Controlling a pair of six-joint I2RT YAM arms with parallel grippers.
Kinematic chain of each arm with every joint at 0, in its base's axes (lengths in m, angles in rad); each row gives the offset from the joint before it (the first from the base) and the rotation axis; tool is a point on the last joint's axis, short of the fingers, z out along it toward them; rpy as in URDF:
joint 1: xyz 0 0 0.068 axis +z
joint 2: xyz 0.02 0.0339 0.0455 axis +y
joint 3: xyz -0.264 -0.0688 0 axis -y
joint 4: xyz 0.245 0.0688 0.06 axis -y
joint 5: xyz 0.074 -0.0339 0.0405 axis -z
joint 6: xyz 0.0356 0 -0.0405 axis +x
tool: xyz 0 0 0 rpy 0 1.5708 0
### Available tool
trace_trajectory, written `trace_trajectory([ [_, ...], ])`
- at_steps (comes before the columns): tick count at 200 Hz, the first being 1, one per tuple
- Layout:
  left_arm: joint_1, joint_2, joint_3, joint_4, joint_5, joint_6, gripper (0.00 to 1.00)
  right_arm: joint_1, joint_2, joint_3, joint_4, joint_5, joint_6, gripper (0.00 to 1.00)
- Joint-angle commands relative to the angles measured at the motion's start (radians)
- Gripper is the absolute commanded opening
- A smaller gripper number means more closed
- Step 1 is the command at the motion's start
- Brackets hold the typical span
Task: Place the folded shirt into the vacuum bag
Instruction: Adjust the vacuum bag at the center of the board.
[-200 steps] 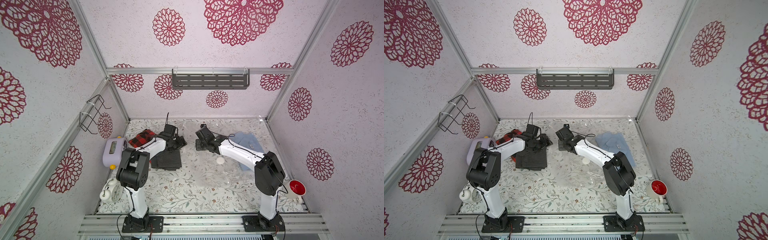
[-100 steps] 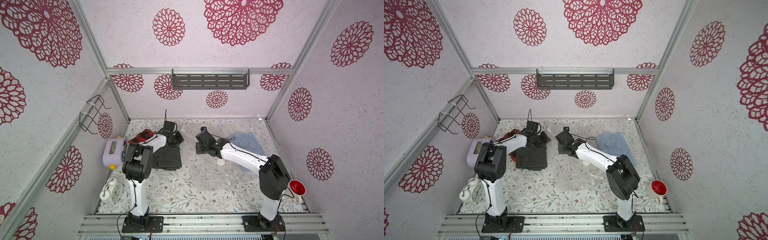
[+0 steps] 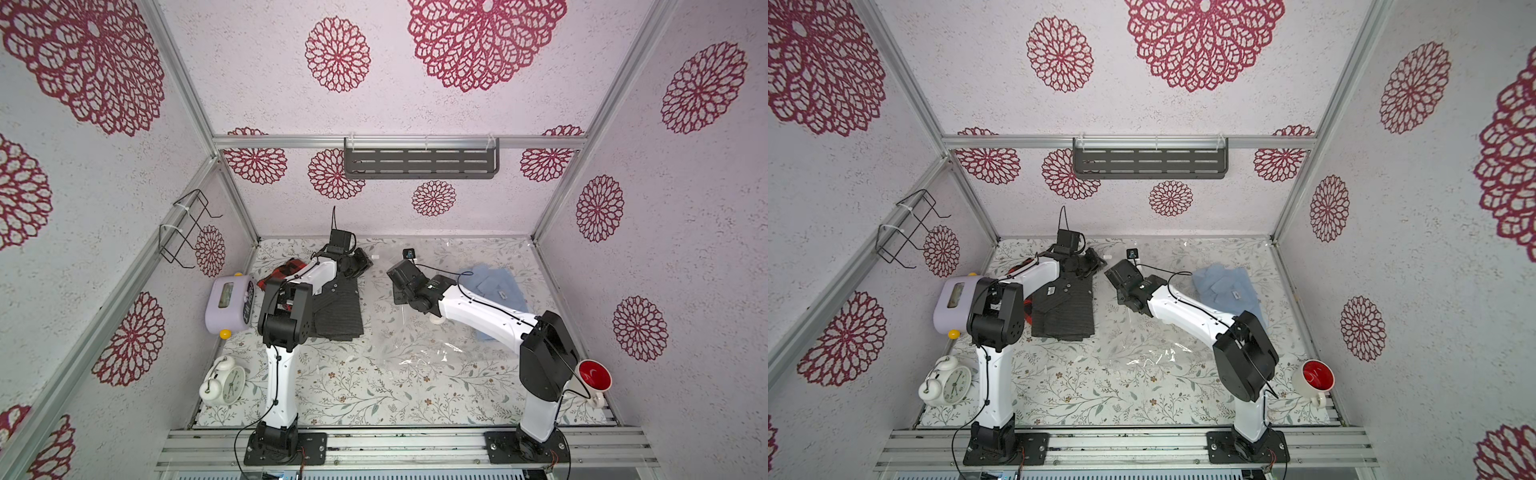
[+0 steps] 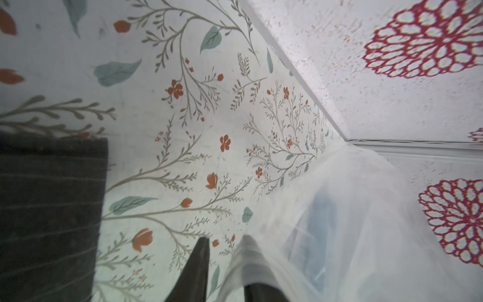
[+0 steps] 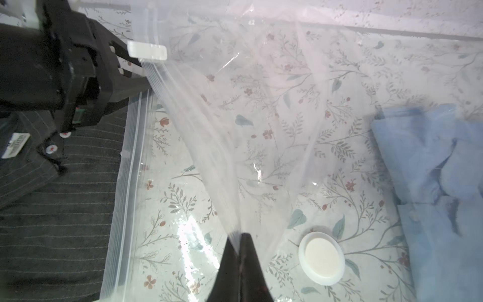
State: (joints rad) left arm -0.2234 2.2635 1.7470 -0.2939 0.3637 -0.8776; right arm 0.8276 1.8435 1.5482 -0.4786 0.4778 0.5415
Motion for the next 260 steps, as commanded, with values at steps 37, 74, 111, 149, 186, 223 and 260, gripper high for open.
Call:
trace_trajectory([
  [37,0.051,-0.07,-0.004,-0.102,-0.054,0.081,0.62,-0.057,0.11,0.114,-0.005,-0.009,-0.036,0.0],
  [74,0.085,-0.165,-0.086,-0.144,-0.101,0.112,0.76,-0.069,0.178,0.184,-0.014,-0.027,-0.047,0.0],
  [111,0.096,-0.192,-0.045,-0.308,-0.214,0.204,0.78,-0.074,0.21,0.216,-0.021,-0.035,-0.051,0.0],
  [149,0.062,-0.127,0.125,-0.529,-0.417,0.316,0.72,-0.074,0.221,0.222,-0.016,-0.048,-0.05,0.0],
  [186,0.021,0.063,0.405,-0.722,-0.506,0.425,0.72,-0.074,0.243,0.234,-0.015,-0.065,-0.049,0.0],
  [223,0.014,0.212,0.589,-0.826,-0.475,0.525,0.73,-0.074,0.264,0.237,-0.017,-0.071,-0.047,0.0],
  [260,-0.009,0.283,0.638,-0.837,-0.492,0.58,0.8,-0.074,0.275,0.234,-0.017,-0.082,-0.042,0.0],
])
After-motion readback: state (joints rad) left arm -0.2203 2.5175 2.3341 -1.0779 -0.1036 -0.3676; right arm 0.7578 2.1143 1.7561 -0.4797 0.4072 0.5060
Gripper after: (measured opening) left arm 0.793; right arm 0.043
